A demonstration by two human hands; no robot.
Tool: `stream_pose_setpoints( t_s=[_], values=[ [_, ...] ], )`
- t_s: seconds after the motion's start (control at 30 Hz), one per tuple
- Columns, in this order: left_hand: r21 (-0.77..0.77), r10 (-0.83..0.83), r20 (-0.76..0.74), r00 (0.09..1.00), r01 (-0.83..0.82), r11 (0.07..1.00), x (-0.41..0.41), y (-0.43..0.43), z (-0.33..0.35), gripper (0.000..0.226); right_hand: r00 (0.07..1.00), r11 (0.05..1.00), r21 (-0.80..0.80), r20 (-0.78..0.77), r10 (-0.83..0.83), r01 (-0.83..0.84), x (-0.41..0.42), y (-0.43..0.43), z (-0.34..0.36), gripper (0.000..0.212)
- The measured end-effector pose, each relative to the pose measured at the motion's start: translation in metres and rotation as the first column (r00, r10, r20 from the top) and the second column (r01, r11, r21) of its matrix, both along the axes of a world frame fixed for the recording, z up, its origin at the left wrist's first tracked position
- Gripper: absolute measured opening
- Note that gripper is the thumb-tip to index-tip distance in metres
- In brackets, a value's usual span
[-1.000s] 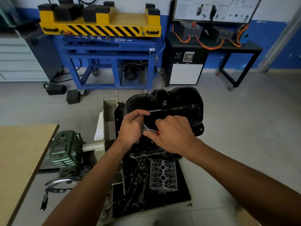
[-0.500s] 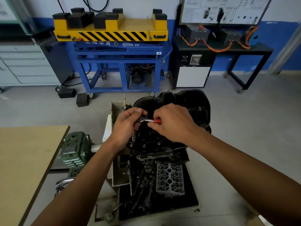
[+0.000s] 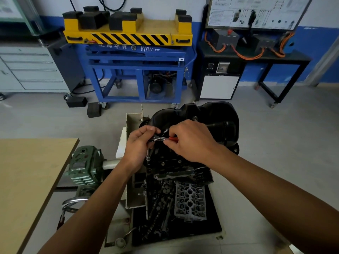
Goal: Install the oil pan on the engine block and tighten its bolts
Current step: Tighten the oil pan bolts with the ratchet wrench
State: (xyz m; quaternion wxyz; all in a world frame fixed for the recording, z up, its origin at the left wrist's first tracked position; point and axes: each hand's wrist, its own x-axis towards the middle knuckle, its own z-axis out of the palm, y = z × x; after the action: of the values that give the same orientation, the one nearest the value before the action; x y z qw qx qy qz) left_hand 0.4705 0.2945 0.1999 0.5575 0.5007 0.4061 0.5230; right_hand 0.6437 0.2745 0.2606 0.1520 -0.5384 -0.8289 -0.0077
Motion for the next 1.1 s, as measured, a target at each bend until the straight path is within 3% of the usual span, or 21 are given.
stream_pose_setpoints(
  t_s=[0.27,0.43,0.57,0.67,0.8,0.93,1.1],
  values=[
    [-0.005,0.006,0.043,0.999,-0.006,1.0,0.0,-0.008,-0.011,0.024,0.995,0.997,-0.004,0.063,0.072,-0.072,-0.002,0.011,0.005,0.028],
    [0.008,-0.198,0.063,0.978,0.198,0.98,-0.017,0.0,-0.014,0.033,0.976,0.983,-0.043,0.118,0.181,-0.177,-0.015,0.026,0.013,0.023],
    [0.047,-0.341,-0.033,0.939,0.343,0.938,-0.018,0.0,-0.008,0.015,0.967,0.964,-0.115,0.064,0.247,-0.238,-0.02,0.038,0.014,0.032],
    [0.044,-0.303,-0.073,0.95,0.306,0.951,-0.015,-0.001,-0.005,0.03,0.97,0.961,-0.139,0.024,0.242,-0.237,-0.021,0.038,0.008,0.033],
    [0.036,-0.136,-0.04,0.99,0.137,0.99,-0.007,-0.001,-0.005,0.036,0.977,0.975,-0.105,0.059,0.204,-0.197,-0.011,0.034,0.007,0.015],
    [-0.037,0.027,0.043,0.999,-0.025,0.999,-0.002,0.004,-0.008,0.029,0.98,0.985,-0.098,0.128,0.153,-0.141,-0.004,0.019,0.012,0.031],
    [-0.032,0.103,0.044,0.994,-0.102,0.994,0.006,0.01,-0.009,0.031,0.981,0.974,-0.154,0.079,0.179,-0.166,-0.017,-0.011,0.016,0.047]
  ],
)
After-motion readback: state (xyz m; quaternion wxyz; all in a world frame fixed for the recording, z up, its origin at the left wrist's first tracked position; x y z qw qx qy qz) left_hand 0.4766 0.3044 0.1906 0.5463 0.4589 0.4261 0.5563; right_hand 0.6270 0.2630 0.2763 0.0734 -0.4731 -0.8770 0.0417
